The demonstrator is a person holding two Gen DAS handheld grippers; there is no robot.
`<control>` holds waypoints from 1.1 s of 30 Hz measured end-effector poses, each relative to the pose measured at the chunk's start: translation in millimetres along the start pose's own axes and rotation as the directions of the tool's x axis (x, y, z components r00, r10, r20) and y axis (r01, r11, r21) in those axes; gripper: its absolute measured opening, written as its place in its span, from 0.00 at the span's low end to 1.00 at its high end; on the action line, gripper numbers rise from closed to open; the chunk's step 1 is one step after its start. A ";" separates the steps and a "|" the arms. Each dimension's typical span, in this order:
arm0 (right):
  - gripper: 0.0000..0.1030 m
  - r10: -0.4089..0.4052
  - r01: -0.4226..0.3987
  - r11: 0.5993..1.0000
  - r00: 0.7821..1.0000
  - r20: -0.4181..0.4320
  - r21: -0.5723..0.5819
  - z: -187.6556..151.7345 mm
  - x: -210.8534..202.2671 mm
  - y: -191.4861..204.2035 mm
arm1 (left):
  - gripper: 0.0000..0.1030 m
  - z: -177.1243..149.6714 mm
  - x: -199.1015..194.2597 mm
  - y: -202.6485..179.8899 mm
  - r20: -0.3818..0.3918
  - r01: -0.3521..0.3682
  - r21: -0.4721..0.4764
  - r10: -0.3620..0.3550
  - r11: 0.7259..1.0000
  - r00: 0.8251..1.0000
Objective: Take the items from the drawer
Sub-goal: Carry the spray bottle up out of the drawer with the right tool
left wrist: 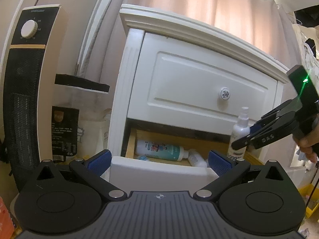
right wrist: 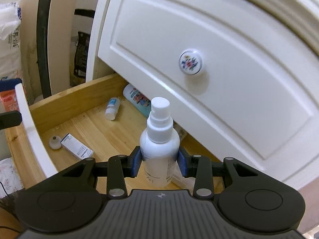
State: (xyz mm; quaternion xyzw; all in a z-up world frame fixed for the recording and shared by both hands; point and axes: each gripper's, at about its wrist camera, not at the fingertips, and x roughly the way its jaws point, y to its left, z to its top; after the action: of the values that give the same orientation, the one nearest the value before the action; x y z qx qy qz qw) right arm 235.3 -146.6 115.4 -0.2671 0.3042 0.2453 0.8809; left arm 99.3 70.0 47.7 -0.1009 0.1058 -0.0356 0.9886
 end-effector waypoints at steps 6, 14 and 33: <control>0.37 -0.041 0.041 0.999 0.999 0.034 0.008 -1.7 -30.0 -1.3 | 1.00 0.7 -13.8 -2.2 0.017 0.001 -0.005 0.000 1.000 1.000; 0.37 -0.109 0.109 0.994 0.992 0.064 0.005 -7.7 -69.6 0.6 | 1.00 3.6 -37.1 -16.2 0.049 0.025 0.020 -0.026 0.999 0.998; 0.37 -0.164 0.154 0.980 0.984 0.074 0.124 -97.7 -145.8 20.6 | 1.00 -27.9 -80.4 -48.9 0.074 0.028 0.094 -0.035 0.995 0.997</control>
State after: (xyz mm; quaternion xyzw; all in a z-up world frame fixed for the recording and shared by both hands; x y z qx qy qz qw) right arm 82.2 -231.3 140.4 -0.2275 0.2586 0.1665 0.9239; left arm 12.5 24.2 47.4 -0.0576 0.0649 -0.0520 0.9949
